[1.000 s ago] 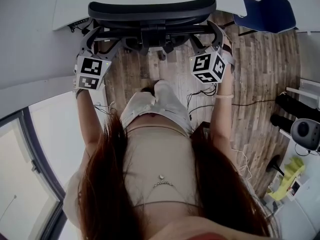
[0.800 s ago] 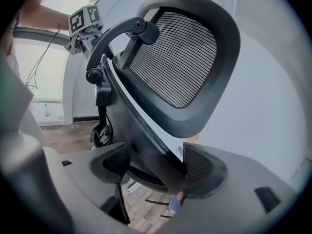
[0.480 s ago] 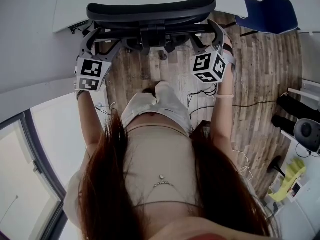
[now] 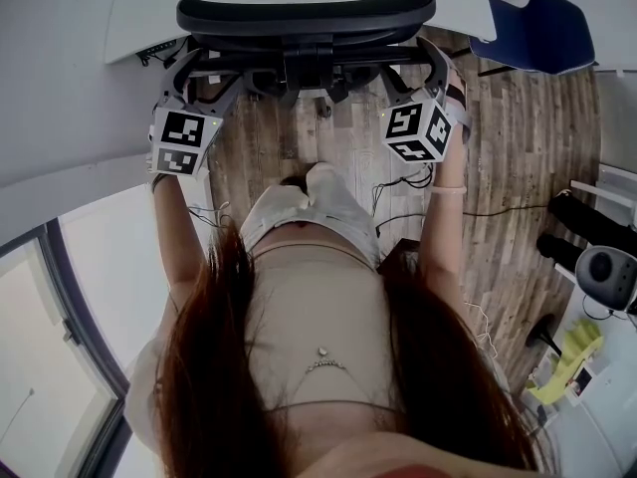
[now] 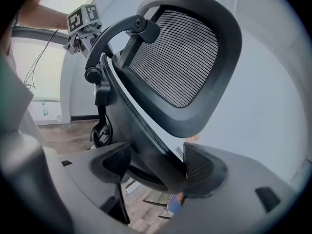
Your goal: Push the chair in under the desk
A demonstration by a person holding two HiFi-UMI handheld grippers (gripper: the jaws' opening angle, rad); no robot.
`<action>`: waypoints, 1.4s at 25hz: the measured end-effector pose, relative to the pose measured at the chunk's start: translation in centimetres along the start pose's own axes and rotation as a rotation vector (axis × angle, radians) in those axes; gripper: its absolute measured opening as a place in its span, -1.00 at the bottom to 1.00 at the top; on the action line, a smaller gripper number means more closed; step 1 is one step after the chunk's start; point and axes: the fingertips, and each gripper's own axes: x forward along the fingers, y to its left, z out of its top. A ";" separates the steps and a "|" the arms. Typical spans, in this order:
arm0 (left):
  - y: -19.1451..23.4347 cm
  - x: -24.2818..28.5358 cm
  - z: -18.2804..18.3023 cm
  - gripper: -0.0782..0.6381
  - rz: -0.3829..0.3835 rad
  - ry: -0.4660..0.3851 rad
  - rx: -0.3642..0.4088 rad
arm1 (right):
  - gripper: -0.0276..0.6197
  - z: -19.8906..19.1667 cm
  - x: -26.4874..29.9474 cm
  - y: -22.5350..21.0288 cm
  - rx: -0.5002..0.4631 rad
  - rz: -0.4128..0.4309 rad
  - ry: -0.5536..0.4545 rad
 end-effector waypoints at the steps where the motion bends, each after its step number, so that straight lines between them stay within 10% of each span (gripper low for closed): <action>1: 0.1 0.1 0.1 0.14 0.001 -0.003 0.000 | 0.11 0.0 0.1 -0.1 0.000 -0.001 0.001; 35: 3.0 4.2 2.0 0.14 -0.005 -0.006 0.007 | 0.11 0.2 4.7 -3.4 -0.015 -0.045 0.027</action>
